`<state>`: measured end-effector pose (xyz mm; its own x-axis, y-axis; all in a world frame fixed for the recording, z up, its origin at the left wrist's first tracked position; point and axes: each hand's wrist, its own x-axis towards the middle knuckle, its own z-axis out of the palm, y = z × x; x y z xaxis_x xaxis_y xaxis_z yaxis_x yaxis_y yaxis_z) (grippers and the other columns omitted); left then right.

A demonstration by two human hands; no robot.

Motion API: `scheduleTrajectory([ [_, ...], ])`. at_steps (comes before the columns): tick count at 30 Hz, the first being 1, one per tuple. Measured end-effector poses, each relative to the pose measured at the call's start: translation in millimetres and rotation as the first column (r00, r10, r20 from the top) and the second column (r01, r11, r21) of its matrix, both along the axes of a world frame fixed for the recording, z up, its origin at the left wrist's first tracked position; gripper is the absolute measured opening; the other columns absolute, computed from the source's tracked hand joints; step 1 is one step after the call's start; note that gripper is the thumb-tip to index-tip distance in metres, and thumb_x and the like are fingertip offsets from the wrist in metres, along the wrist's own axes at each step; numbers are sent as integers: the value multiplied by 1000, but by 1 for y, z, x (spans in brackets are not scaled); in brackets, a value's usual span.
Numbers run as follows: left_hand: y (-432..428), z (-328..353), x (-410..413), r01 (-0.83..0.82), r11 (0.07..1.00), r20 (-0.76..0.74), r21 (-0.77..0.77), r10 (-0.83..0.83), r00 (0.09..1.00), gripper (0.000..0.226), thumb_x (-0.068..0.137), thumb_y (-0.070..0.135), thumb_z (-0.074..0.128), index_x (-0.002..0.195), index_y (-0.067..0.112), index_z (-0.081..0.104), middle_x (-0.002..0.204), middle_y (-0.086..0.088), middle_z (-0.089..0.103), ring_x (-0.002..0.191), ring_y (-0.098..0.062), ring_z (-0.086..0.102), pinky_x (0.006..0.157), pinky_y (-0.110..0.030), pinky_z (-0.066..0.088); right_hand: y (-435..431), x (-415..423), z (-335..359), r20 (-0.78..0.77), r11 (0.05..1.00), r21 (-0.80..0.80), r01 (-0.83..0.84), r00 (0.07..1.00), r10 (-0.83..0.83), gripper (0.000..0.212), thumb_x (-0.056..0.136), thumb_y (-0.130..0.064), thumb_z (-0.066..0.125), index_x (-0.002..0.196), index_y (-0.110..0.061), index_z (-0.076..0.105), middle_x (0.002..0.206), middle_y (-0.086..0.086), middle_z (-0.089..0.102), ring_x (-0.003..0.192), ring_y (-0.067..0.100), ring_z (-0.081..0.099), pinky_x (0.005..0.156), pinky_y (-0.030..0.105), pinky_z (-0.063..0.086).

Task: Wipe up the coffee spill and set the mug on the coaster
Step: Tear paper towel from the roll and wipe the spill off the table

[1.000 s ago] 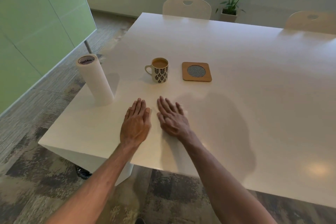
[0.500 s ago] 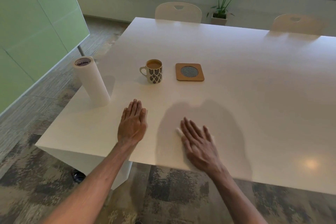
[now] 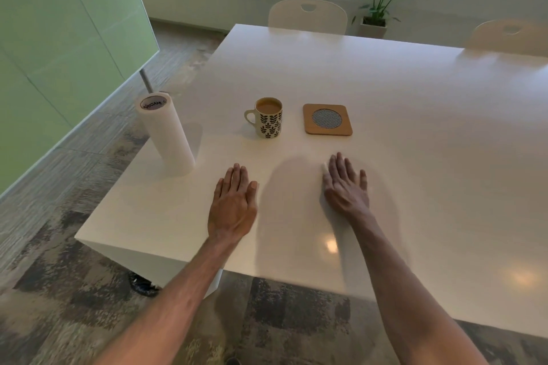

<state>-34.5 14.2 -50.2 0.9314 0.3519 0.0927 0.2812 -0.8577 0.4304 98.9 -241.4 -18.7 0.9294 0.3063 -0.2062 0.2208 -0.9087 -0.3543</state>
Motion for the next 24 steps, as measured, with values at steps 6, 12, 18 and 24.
scheduleTrajectory([
  [6,1,2,0,6,1000,4,-27,-6,1000,67,115,53,10,174,22,13,183,4,7,169,-9,1,138,-37,1,63,-12,2,-14,970,16,-244,970,244,67,116,-52,9,171,-25,-19,177,-6,-29,165,14,-23,134,53,-16],
  [12,2,4,1,2,999,-1,-44,-2,1000,66,115,51,9,174,22,13,183,5,8,169,-8,2,138,-36,1,97,-75,-6,62,875,-18,-484,873,484,65,117,-49,13,173,-27,-14,179,-6,-24,166,13,-21,135,53,-14],
  [18,1,8,-2,5,998,-3,-64,-5,1000,65,116,50,9,174,22,12,183,6,8,168,-7,2,138,-36,0,48,-127,-15,117,862,-4,-506,856,503,63,115,-52,6,172,-33,-14,178,-15,-23,163,3,-25,136,49,-14],
  [24,-1,4,-4,-3,1000,-10,-21,3,1000,62,117,46,16,174,21,15,183,4,10,169,-8,3,138,-37,-1,-42,-135,-20,131,944,-65,-324,935,330,58,115,-54,-1,169,-42,-20,173,-20,-35,160,1,-32,135,49,-15],
])
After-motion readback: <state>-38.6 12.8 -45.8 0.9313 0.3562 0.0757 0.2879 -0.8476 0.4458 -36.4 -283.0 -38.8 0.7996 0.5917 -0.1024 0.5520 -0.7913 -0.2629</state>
